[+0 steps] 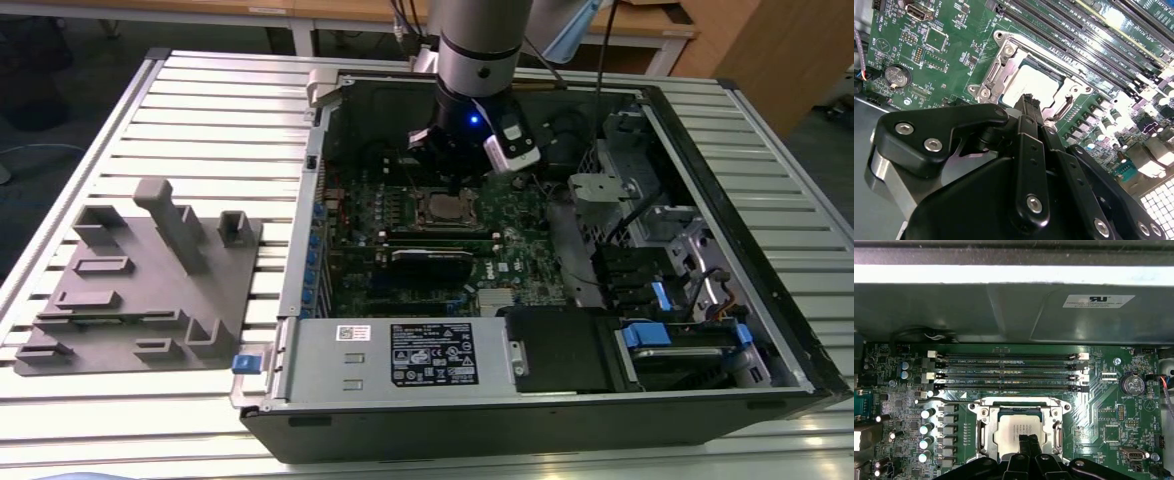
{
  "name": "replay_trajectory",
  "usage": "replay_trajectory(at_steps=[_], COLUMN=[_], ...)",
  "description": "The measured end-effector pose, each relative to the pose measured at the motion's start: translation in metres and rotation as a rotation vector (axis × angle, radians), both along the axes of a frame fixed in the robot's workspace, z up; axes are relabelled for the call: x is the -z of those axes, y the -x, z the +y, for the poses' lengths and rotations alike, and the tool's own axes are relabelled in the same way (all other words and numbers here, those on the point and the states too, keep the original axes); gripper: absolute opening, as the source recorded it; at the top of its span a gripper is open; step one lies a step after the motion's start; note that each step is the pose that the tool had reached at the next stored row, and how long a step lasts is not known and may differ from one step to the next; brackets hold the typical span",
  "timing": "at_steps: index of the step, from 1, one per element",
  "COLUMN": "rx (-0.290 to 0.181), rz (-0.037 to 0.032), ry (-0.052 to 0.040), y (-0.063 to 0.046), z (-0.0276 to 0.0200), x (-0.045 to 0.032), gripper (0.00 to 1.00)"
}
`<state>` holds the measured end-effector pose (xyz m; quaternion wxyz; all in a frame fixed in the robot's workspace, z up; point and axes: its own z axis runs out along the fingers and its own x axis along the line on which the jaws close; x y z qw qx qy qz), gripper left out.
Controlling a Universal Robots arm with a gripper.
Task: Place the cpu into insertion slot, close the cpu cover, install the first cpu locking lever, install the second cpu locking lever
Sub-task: 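Install the first cpu locking lever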
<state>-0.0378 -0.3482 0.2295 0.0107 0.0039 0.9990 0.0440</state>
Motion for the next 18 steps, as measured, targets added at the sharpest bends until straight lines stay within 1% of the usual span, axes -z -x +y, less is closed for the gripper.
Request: replay_trajectory(at_steps=[8, 18], rx=[0.0, 0.0], rz=[0.0001, -0.0001], ry=[0.0002, 0.0], y=[0.0, 0.0], z=[-0.0002, 0.0], x=[-0.001, -0.0124], gripper=[0.11, 0.11])
